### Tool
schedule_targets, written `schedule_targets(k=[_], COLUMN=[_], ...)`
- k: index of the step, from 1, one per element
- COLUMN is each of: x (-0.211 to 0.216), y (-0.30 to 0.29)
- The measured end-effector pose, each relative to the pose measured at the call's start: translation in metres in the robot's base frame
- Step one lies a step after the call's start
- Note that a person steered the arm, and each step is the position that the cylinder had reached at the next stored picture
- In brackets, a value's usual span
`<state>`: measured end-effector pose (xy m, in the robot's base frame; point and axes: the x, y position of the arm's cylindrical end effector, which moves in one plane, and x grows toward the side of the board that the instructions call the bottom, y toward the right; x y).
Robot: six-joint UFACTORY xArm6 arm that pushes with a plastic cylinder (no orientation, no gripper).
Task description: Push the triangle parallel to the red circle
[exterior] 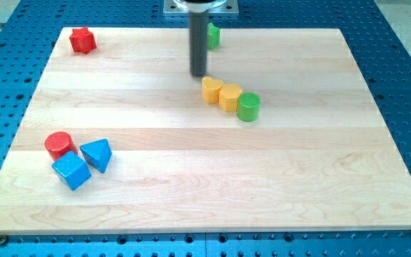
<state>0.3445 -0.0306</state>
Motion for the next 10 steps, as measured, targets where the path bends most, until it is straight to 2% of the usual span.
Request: schedule_targets(k=[1, 2, 3, 5, 6, 7, 8, 10], x=[0.067, 0.114, 0.122, 0.218, 0.220, 0.224, 0.213, 0.188], y=[-0.023, 0.020, 0.034, -0.002, -0.038, -0.041, -0.077, -0.083])
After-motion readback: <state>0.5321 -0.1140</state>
